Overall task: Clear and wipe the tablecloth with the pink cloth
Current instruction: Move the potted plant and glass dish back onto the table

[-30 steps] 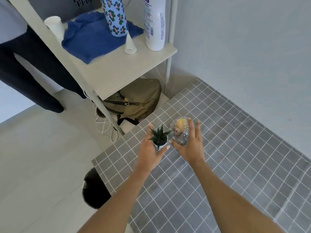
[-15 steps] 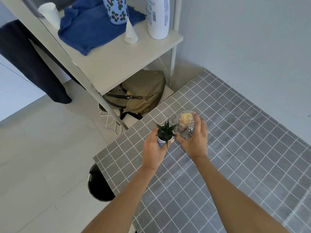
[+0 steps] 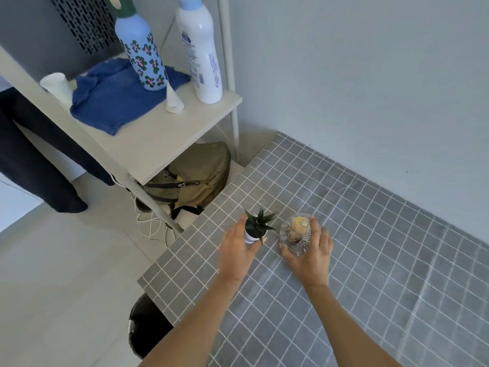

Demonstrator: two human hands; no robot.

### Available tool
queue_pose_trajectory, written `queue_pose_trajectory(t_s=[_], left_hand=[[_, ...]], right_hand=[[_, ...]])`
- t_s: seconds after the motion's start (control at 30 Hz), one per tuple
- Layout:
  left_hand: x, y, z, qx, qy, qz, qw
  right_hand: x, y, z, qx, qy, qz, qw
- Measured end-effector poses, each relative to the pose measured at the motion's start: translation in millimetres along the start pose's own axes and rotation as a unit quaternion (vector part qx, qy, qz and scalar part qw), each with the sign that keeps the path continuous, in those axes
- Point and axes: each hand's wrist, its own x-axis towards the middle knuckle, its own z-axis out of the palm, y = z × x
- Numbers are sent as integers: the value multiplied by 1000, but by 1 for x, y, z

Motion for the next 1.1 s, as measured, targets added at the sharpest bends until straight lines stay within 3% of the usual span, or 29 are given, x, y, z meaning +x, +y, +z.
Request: queue_pose_trajectory(t_s=[0.43, 0.7, 1.1], left_hand=[[-10, 101, 68, -45, -87, 152, 983], [-45, 148, 132, -60, -140, 188, 970], [-57, 175, 210, -71, -142, 194, 968]], right_hand=[[-81, 66, -99, -41, 130, 216, 967], [-111, 118, -156, -88, 210, 266, 937], [-79, 179, -171, -72, 196, 267, 941]])
